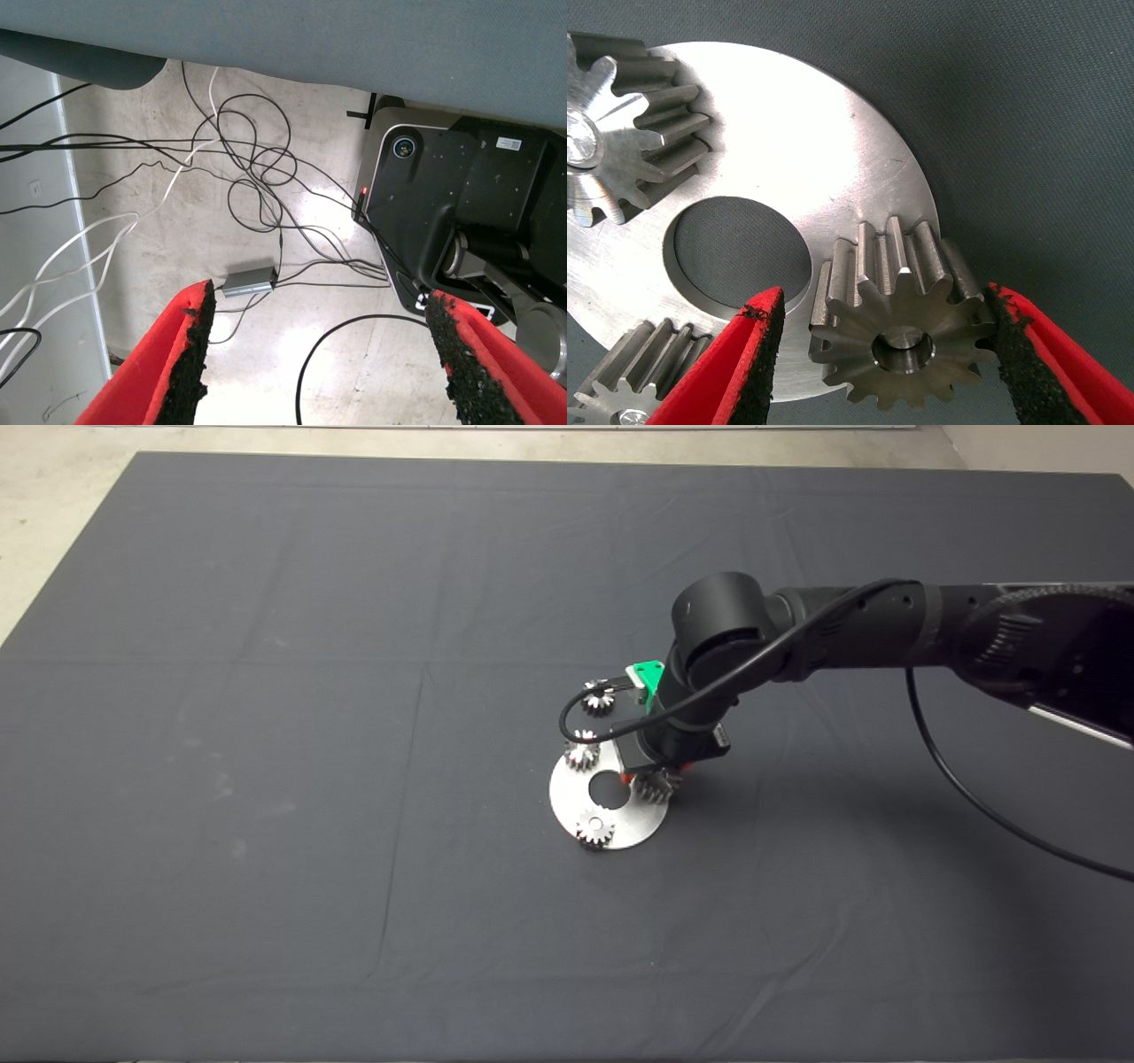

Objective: Remove an incorrectly installed larger gear and replace it with the correct smaller gear

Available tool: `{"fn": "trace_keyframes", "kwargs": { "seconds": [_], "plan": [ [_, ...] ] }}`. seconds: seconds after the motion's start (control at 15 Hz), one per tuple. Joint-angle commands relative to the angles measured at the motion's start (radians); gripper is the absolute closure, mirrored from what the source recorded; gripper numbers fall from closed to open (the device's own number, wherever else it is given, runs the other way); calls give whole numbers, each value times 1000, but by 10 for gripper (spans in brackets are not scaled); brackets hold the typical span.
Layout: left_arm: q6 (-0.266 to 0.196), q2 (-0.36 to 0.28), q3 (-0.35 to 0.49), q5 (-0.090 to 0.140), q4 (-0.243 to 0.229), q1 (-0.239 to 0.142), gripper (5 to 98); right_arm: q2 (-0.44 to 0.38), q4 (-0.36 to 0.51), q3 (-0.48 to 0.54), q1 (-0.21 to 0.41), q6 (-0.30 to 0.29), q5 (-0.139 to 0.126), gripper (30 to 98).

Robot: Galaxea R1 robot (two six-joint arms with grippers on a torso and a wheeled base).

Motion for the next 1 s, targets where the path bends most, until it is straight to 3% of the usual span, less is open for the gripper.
{"fn": "trace_keyframes", "kwargs": {
  "seconds": [0.0, 0.27, 0.93],
  "plan": [
    [-4, -3, 12, 21, 12, 4, 439, 5, -28, 4, 27, -2, -81, 699],
    [-4, -1, 12, 21, 12, 4, 439, 6, -28, 2, 27, -2, -81, 792],
    [-4, -1, 12, 21, 10, 4, 439, 5, -25, 15, 52, -2, -89, 823]
  ]
}}
